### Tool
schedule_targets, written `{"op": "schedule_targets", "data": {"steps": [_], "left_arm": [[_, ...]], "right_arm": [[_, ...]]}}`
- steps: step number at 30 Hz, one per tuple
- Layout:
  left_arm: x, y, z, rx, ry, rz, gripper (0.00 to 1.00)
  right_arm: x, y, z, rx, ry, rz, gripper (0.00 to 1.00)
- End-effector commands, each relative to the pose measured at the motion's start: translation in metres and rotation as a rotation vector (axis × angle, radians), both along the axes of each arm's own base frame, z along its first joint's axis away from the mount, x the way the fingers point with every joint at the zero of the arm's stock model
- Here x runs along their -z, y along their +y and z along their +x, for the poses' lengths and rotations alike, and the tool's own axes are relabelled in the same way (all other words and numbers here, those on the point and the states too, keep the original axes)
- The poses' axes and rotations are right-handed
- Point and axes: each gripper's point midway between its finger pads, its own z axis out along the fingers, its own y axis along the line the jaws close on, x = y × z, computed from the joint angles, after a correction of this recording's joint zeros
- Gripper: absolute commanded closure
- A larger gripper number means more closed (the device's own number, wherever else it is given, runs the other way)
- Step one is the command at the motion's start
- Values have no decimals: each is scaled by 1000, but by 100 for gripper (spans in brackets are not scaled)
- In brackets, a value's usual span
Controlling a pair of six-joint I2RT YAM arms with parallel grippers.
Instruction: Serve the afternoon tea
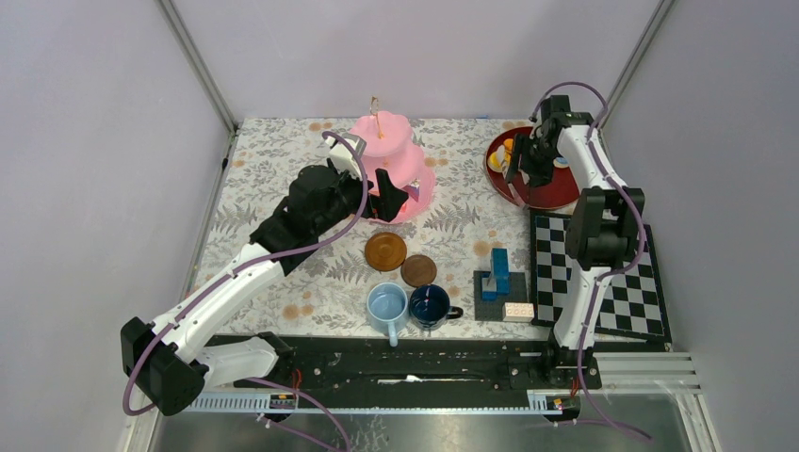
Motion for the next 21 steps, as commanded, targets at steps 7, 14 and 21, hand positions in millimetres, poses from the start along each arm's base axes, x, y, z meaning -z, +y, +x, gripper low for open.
{"op": "schedule_targets", "data": {"steps": [7, 14, 21], "left_arm": [[-31, -3, -1, 15, -66, -66, 1], [-29, -4, -1, 17, -63, -64, 1], [-28, -4, 0, 16, -59, -61, 1]], "right_arm": [[5, 5, 13, -17, 7, 25, 35], [16, 2, 16, -22, 22, 7, 35], [25, 4, 17, -31, 39, 1, 34]]}}
